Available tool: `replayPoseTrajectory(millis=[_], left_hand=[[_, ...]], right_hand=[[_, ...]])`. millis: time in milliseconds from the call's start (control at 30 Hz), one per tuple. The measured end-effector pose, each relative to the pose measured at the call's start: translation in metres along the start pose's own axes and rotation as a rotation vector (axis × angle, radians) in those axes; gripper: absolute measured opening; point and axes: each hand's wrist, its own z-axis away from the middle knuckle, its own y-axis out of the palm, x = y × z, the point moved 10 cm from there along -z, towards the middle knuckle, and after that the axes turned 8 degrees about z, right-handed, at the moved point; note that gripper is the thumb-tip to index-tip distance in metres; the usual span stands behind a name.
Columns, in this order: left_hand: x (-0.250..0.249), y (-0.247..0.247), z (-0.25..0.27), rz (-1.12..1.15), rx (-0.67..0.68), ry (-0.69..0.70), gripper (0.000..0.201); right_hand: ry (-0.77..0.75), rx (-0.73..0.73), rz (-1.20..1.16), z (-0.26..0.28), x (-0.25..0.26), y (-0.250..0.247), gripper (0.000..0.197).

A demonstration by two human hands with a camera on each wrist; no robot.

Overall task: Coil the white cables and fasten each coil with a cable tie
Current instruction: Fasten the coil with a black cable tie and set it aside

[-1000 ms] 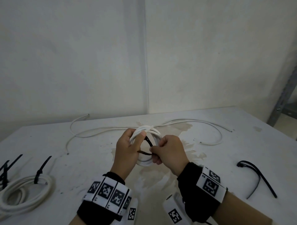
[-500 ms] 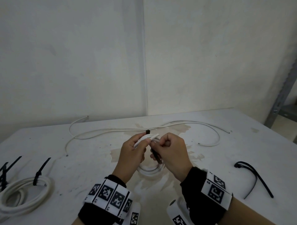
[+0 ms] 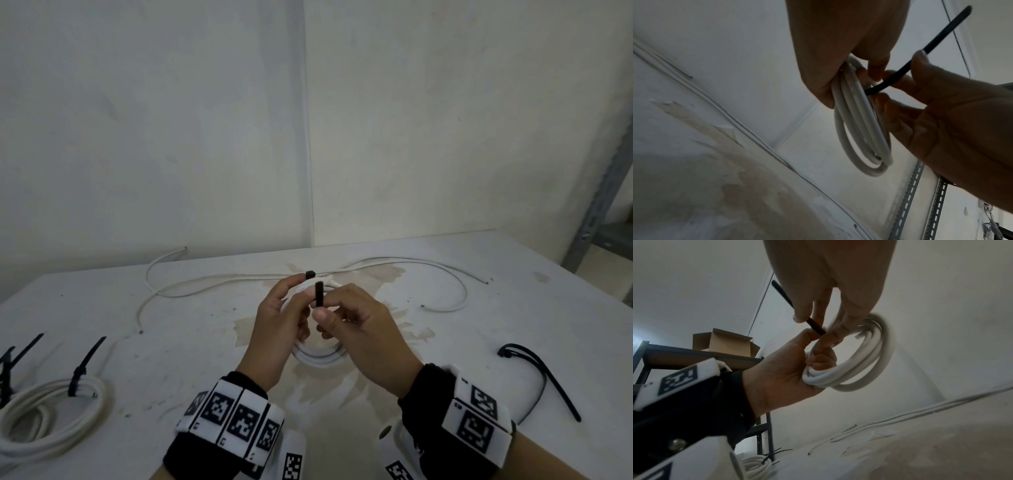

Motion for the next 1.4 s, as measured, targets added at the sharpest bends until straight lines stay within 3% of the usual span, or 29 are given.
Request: replayPoseTrajectory(millis=[133, 267, 533, 633, 767, 900, 1200, 1400], left_hand=[[0.004, 0.002, 0.003, 0.006, 0.002, -0.025, 0.022], [0.006, 0.002, 0.001, 0.022, 0.021, -0.052, 0.021], [0.003, 0.006, 0.000, 0.034, 0.063, -0.023, 0.023], [0.004, 0.006, 0.001, 0.044, 0.063, -0.034, 0.024], [0.003, 0.008, 0.002, 0.034, 0.064, -0.036, 0.022], [0.004, 0.011, 0.003, 0.035, 0.057, -0.048, 0.022], [0.002, 0.013, 0.007, 0.000, 0.061, -0.002, 0.020], [0.004, 0.013, 0.005, -0.005, 0.053, -0.029, 0.034]], right_hand=[[-0.074, -0.085, 0.006, -0.001, -0.002, -0.008, 0.024], [-0.191, -0.081, 0.160, 0.001, 0.004, -0.007, 0.022], [-0.131, -0.009, 0.033, 0.004, 0.007, -0.005, 0.009], [-0.057, 0.024, 0.038, 0.003, 0.007, -0.003, 0.006], [0.098, -0.046, -0.001, -0.001, -0.003, -0.011, 0.020], [0.224, -0.082, -0.015, -0.003, -0.012, -0.015, 0.019], [0.374, -0.029, 0.068, -0.003, -0.018, -0.018, 0.023], [0.417, -0.018, 0.112, -0.003, -0.018, -0.019, 0.024]])
